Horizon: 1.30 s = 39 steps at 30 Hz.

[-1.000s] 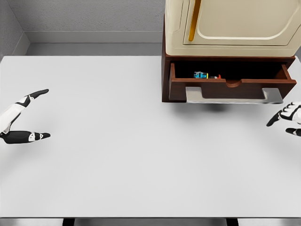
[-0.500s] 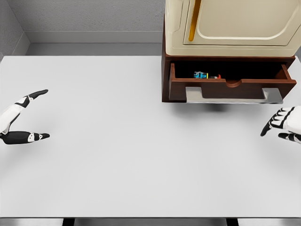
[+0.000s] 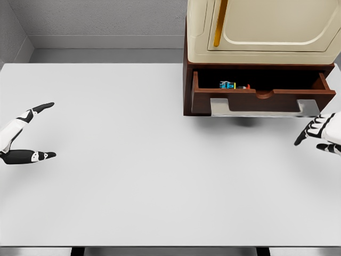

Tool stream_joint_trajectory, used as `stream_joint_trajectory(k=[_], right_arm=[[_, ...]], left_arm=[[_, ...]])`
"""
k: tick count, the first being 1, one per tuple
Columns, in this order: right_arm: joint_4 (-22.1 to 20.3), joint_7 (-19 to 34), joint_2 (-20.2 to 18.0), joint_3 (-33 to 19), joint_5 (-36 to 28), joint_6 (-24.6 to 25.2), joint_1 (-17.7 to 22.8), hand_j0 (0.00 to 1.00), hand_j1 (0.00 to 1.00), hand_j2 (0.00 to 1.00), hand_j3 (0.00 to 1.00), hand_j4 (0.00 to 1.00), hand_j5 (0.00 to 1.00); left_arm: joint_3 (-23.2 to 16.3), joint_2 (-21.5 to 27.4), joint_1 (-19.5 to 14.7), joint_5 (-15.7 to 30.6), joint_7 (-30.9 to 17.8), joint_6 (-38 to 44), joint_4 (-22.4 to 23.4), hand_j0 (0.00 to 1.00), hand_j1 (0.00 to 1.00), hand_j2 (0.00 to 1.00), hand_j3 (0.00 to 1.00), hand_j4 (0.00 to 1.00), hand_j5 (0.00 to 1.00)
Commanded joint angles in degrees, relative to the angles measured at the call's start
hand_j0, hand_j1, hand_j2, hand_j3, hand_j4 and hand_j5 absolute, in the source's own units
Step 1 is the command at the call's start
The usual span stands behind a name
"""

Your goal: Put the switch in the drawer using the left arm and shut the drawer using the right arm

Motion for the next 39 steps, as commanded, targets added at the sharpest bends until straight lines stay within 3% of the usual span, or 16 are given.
stream_joint_trajectory(k=[1,17,26,33,39], right_arm=[[0.06,-0.13,0.46,-0.06,-0.34,0.04,0.00,0.64,0.64,0.64,0.64,0.64,0.64],[0.06,0.13,6.87,-0.06,5.99,0.04,-5.36,0.59,0.59,0.59,0.59,0.59,0.59],[-0.03,0.13,6.35,0.47,9.07,0.04,-4.48,0.59,0.59,0.59,0.59,0.59,0.59],[-0.03,0.22,10.13,0.47,12.32,0.04,-5.10,0.59,0.59,0.59,0.59,0.59,0.59],[-0.12,0.13,9.07,0.56,12.76,0.04,-3.07,0.60,0.60,0.60,0.60,0.60,0.60]], left_arm=[[0.01,0.05,0.00,0.48,0.01,0.12,-0.03,1.00,1.00,1.00,1.00,1.00,1.00],[0.54,0.05,0.26,0.48,0.01,0.12,0.14,1.00,1.00,1.00,1.00,1.00,1.00],[0.54,0.05,0.26,0.48,0.01,0.12,0.05,1.00,1.00,1.00,1.00,1.00,1.00],[0.54,0.05,0.26,0.48,0.01,0.12,-0.03,1.00,1.00,1.00,1.00,1.00,1.00],[0.54,0.05,0.26,0.48,0.01,0.12,-0.03,1.00,1.00,1.00,1.00,1.00,1.00]])
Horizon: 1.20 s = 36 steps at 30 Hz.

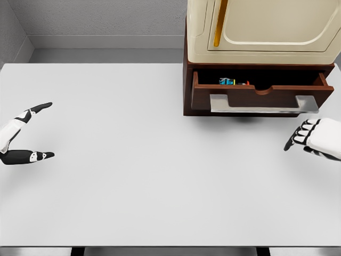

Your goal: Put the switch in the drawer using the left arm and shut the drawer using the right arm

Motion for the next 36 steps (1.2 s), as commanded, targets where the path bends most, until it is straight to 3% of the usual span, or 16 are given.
stream_joint_trajectory(k=[1,16,20,26,29,36], right_arm=[[-0.05,-0.08,-0.21,0.01,-0.17,0.04,0.00,0.61,0.61,0.61,0.61,0.61,0.61],[0.13,-0.43,7.17,0.28,-0.08,0.04,-6.50,0.62,0.62,0.62,0.62,0.62,0.62],[0.13,-0.26,7.17,0.36,0.18,0.04,-6.68,0.62,0.62,0.62,0.62,0.62,0.62],[0.04,-0.34,3.48,4.76,0.36,0.04,-5.45,0.63,0.63,0.63,0.63,0.63,0.63],[0.04,-0.34,3.39,4.93,0.27,0.04,-5.36,0.66,0.66,0.66,0.66,0.66,0.66],[0.04,-0.34,8.22,5.99,0.27,0.04,-6.06,0.65,0.65,0.65,0.65,0.65,0.65]], left_arm=[[0.01,0.05,0.00,0.48,0.02,0.12,0.02,1.00,1.00,1.00,1.00,1.00,1.00],[0.01,0.05,0.00,0.48,0.02,0.12,-0.16,1.00,1.00,1.00,1.00,1.00,1.00],[0.01,0.05,0.00,0.48,0.02,0.12,-0.16,1.00,1.00,1.00,1.00,1.00,1.00],[0.01,0.05,0.00,0.48,0.02,0.12,-0.07,1.00,1.00,1.00,1.00,1.00,1.00],[0.01,0.05,0.00,0.48,0.02,0.12,-0.07,1.00,1.00,1.00,1.00,1.00,1.00],[0.01,0.05,0.00,0.48,0.02,0.12,-0.07,1.00,1.00,1.00,1.00,1.00,1.00]])
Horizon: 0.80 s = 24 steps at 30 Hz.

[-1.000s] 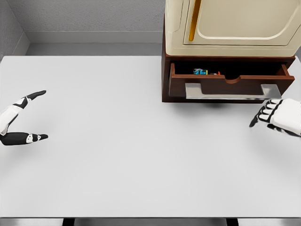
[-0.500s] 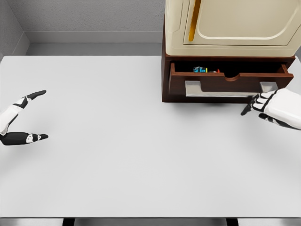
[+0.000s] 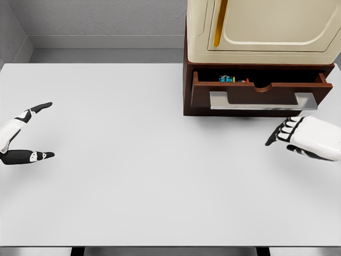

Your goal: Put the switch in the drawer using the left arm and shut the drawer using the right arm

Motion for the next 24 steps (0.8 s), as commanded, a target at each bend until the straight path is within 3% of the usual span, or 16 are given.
stream_joint_trajectory(k=[1,24], right_arm=[[-0.04,-0.12,1.79,0.64,-0.47,0.03,0.00,0.65,0.65,0.65,0.65,0.65,0.65],[0.14,-0.56,3.72,1.25,-2.76,0.03,-5.01,0.68,0.68,0.68,0.68,0.68,0.68]], left_arm=[[0.01,0.05,0.00,0.48,0.02,0.12,0.06,1.00,1.00,1.00,1.00,1.00,1.00],[2.73,0.05,1.85,0.30,-0.86,0.12,-1.60,1.00,1.00,1.00,1.00,1.00,1.00]])
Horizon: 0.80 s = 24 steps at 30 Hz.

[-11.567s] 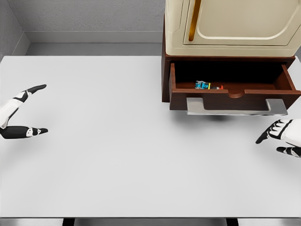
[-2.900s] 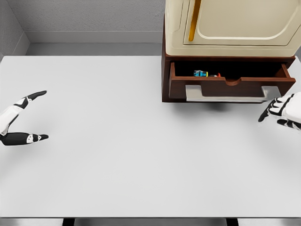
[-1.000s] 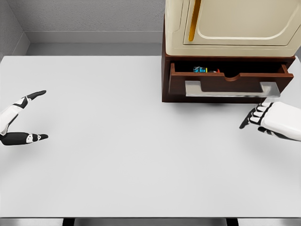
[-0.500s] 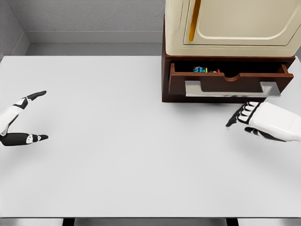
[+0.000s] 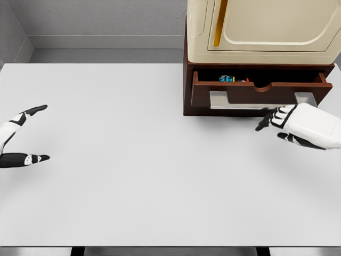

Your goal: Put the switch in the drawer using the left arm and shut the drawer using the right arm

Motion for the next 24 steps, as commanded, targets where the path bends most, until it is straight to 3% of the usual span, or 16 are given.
stream_joint_trajectory(k=[1,6,14,24], right_arm=[[0.06,-0.11,0.86,-0.03,-0.31,0.04,-0.09,0.68,0.68,0.68,0.68,0.68,0.68],[0.15,-0.03,2.18,0.14,-0.14,0.04,-0.97,0.68,0.68,0.68,0.68,0.68,0.68],[1.82,0.06,2.62,3.75,0.12,0.04,-4.31,0.68,0.68,0.68,0.68,0.68,0.68],[3.66,0.15,2.62,4.27,0.30,0.04,-5.01,0.69,0.69,0.69,0.69,0.69,0.69]], left_arm=[[0.20,-0.13,0.00,0.43,-0.03,0.13,-1.70,1.00,1.00,1.00,1.00,1.00,1.00],[1.87,-1.45,2.02,0.34,-0.38,0.13,-2.06,1.00,1.00,1.00,1.00,1.00,1.00],[1.78,-1.54,2.11,0.25,-0.47,0.13,-1.97,1.00,1.00,1.00,1.00,1.00,1.00],[1.87,-1.54,1.85,0.34,-0.47,0.13,-0.65,1.00,1.00,1.00,1.00,1.00,1.00]])
